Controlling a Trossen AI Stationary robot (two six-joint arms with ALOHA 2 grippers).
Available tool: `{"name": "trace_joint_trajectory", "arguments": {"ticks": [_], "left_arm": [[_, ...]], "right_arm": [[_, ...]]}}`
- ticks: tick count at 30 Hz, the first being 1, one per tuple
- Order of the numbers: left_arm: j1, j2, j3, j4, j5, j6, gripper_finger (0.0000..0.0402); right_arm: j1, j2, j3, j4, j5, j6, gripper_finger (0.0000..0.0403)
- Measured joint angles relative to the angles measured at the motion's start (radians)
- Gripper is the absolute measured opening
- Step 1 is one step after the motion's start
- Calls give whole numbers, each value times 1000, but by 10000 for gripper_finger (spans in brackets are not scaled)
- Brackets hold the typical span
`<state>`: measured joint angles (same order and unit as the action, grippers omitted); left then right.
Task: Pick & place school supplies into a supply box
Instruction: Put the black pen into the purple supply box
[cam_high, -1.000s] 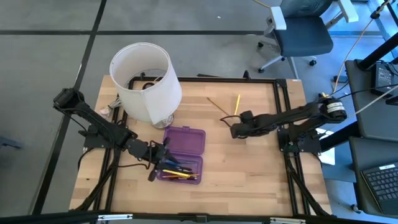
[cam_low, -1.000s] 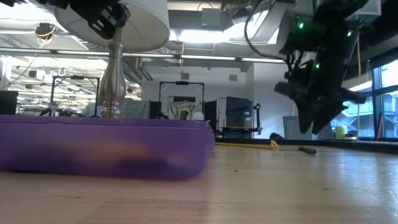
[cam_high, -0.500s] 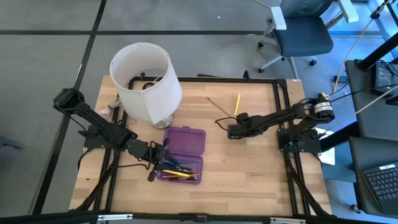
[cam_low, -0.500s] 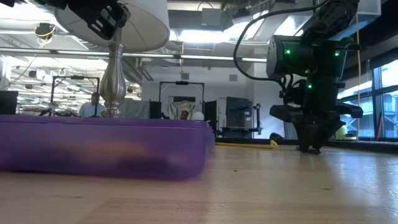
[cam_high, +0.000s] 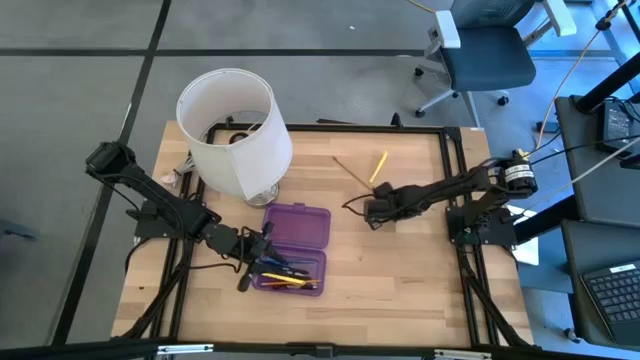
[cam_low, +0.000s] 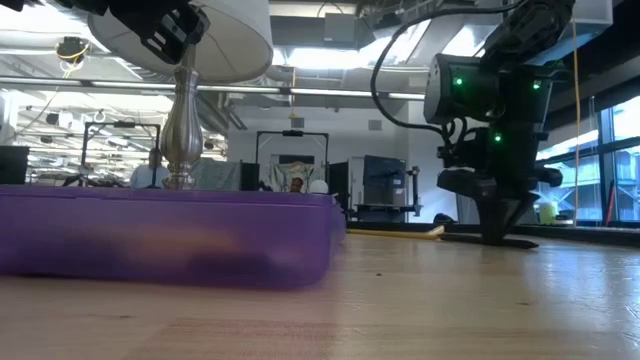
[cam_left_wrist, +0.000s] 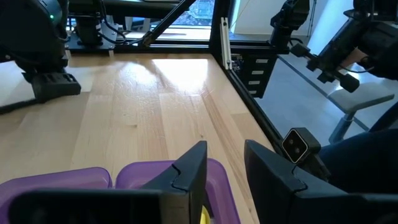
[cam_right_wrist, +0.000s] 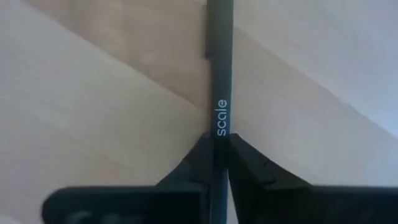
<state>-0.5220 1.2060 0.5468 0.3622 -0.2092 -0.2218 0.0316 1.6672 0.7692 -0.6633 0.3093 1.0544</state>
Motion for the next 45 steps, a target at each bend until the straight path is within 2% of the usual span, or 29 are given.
{"name": "trace_joint_trajectory", "arguments": {"ticks": [4, 11, 18, 26, 30, 35, 40, 45], "left_arm": [[0, 0, 0, 0, -1, 0, 101], [0, 0, 0, 0, -2, 0, 99], [0, 0, 0, 0, 0, 0, 101], [0, 0, 0, 0, 1, 0, 100], [0, 0, 0, 2, 1, -18, 102], [0, 1, 0, 5, -30, -53, 99], [6, 20, 0, 54, -121, -72, 99], [24, 85, -1, 212, -133, -35, 107]], "right_arm": [[11, 1, 0, -1, 17, -64, 30], [15, 3, -3, 8, 32, -42, 70], [15, 2, -2, 12, 14, -73, 29], [30, -29, 14, 9, -10, -114, 41], [72, -72, 52, 15, -98, -160, 37], [147, -105, 116, 18, -69, -188, 38], [239, -122, 168, 138, -29, -252, 44], [328, -124, 210, 413, 41, -439, 41]]}}
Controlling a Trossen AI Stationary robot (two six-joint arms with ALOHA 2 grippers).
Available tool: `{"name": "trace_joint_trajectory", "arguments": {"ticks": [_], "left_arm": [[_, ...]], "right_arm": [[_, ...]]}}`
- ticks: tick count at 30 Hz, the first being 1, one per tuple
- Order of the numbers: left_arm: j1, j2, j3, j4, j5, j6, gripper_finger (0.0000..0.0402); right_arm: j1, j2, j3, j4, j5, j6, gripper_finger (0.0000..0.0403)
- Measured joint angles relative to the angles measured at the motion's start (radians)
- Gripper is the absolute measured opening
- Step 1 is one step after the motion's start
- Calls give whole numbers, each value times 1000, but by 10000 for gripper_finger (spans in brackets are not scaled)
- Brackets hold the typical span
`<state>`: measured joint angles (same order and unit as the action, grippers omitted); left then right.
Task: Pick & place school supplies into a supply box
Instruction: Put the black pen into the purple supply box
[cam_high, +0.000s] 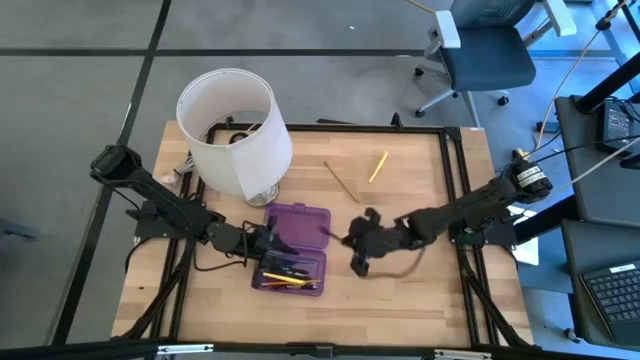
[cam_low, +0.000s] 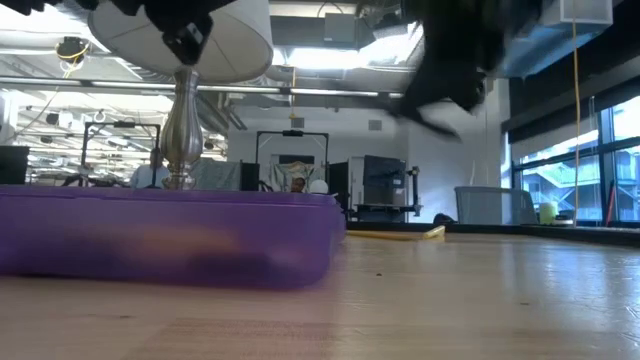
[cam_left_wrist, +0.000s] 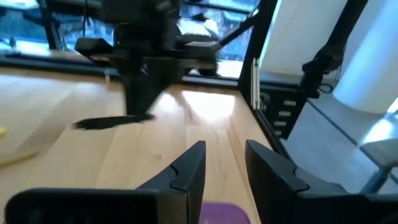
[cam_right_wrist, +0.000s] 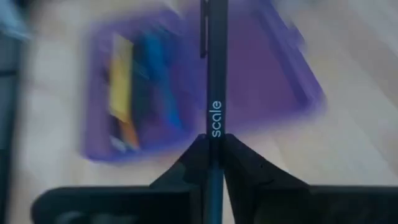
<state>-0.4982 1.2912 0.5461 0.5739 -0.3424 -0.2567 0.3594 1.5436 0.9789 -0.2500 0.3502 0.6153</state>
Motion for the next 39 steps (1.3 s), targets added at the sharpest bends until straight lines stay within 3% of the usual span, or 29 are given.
{"name": "trace_joint_trajectory", "arguments": {"ticks": [6, 10, 18, 23, 34, 39], "left_arm": [[35, 99, 0, 118, 22, -26, 128], [51, 162, 1, 184, 82, -54, 158], [91, 277, 21, 361, 65, -16, 214], [124, 305, 35, 443, 8, -6, 215], [139, 312, 37, 559, 133, 99, 214], [139, 312, 37, 614, 138, 155, 214]], "right_arm": [[68, -1, 2, 285, 18, -192, 43], [86, -1, 2, 319, 57, -236, 43], [93, 5, 2, 400, 44, -257, 45], [108, 5, 3, 427, 42, -261, 45], [110, 5, 3, 425, 49, -264, 46], [110, 5, 3, 425, 49, -280, 46]]}}
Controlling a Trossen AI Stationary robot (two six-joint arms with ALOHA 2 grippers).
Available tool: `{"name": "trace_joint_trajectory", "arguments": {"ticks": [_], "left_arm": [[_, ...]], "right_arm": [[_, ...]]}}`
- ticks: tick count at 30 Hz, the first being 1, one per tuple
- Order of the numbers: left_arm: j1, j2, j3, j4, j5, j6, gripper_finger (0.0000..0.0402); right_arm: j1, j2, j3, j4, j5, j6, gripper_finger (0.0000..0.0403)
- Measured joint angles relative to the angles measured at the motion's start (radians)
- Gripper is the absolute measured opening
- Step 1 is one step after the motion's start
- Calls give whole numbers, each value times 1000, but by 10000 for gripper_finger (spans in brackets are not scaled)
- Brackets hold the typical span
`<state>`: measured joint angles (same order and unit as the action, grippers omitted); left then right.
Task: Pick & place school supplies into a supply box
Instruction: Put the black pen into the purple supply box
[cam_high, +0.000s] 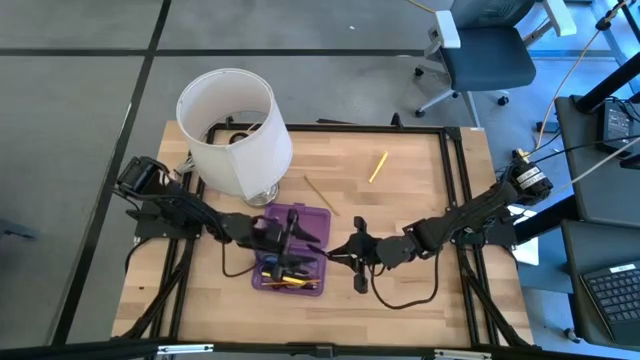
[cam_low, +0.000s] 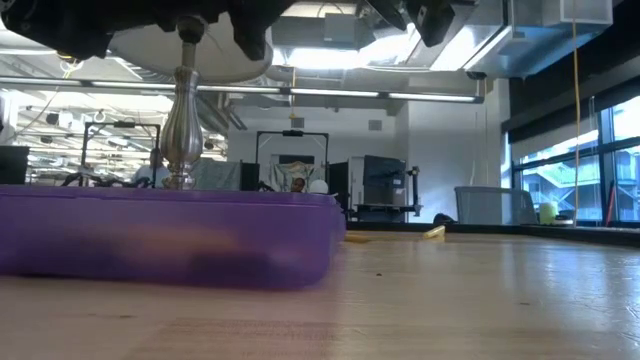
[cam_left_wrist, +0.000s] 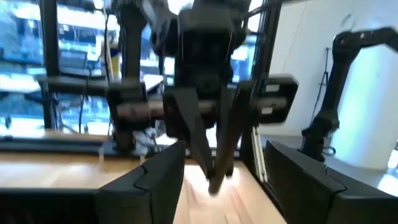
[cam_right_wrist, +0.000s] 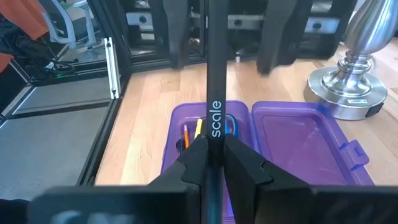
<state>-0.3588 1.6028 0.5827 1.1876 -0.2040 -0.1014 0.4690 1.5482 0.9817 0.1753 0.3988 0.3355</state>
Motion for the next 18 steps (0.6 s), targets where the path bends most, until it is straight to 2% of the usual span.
{"name": "trace_joint_trajectory", "arguments": {"ticks": [5, 9, 18], "left_arm": [[0, 0, 0, 51, 0, 55, 208], [0, 0, 0, 70, 0, 95, 188], [1, 0, 0, 72, 19, 134, 92]], "right_arm": [[-2, 0, 0, 1, 2, 0, 46], [-12, 0, 0, 18, 4, -2, 46], [-34, 25, 0, 47, -5, -8, 46]]}}
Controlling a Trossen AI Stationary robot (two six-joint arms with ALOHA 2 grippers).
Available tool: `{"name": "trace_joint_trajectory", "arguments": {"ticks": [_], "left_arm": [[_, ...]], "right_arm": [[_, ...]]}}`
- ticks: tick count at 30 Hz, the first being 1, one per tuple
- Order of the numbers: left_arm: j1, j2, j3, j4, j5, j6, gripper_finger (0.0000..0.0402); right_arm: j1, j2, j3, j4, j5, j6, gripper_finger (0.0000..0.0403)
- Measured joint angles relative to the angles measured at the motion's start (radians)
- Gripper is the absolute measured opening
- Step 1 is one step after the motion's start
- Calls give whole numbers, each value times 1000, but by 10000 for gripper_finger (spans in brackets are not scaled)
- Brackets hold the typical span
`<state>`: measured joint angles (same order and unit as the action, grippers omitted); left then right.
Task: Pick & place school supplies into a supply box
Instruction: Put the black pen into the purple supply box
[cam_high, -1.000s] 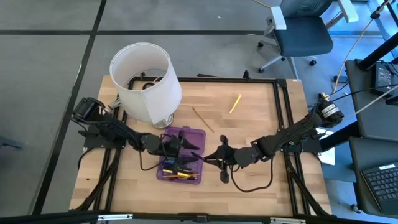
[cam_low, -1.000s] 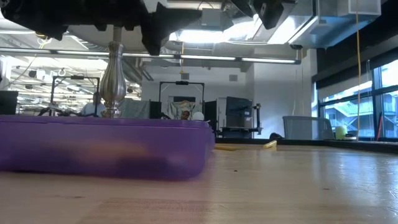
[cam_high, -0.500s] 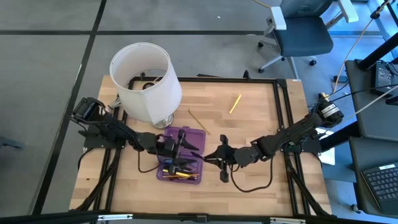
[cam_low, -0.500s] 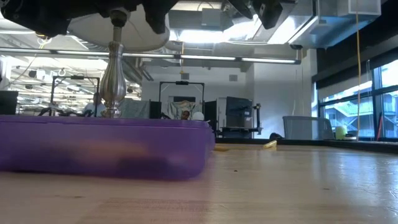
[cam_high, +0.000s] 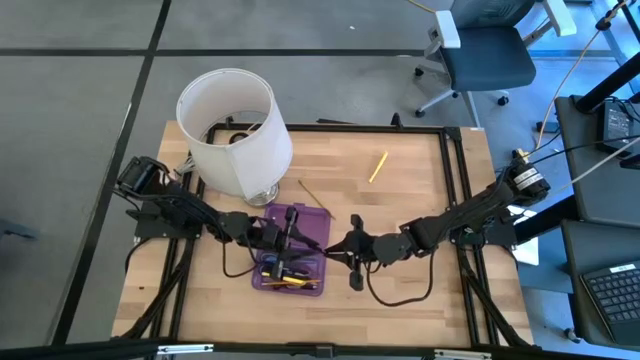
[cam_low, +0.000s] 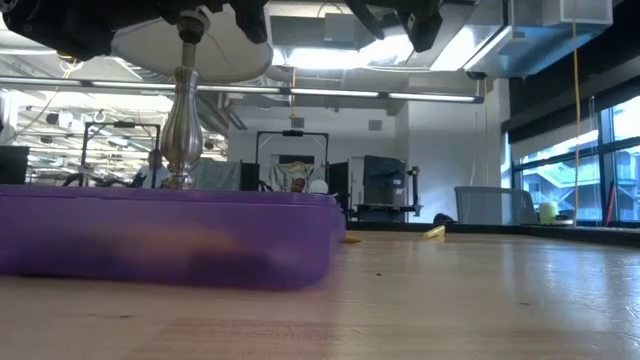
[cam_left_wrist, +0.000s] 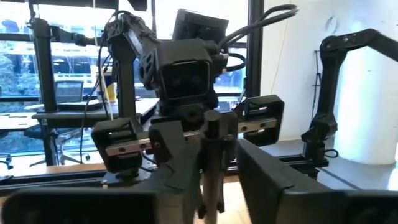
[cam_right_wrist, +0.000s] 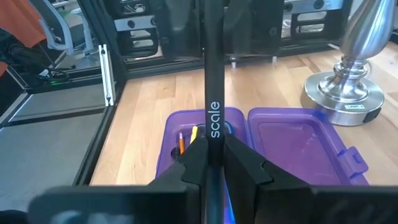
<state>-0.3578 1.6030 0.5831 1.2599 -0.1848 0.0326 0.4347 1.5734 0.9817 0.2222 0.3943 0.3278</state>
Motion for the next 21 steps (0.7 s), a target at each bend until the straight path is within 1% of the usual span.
{"name": "trace_joint_trajectory", "arguments": {"ticks": [3, 5, 9, 11, 14, 17, 21], "left_arm": [[0, 0, 0, -2, -1, 0, 54], [0, 0, 0, -3, 0, 0, 37], [0, 0, 0, -12, 4, -1, 37], [0, 0, 0, -27, 13, -14, 37], [-1, 0, 0, -59, 24, -40, 37], [-2, -6, 1, -118, 32, -76, 37], [-2, -19, 1, -195, 30, -121, 37]], "right_arm": [[0, 4, 0, 3, -1, -10, 46], [0, 4, 0, 3, -1, -19, 46], [3, 4, 0, -3, -8, -22, 46], [3, 4, 0, -18, -42, -18, 46], [0, 4, 1, -47, -120, 8, 46], [2, 4, 2, -85, -186, 40, 46], [6, 4, 2, -121, -207, 53, 47]]}}
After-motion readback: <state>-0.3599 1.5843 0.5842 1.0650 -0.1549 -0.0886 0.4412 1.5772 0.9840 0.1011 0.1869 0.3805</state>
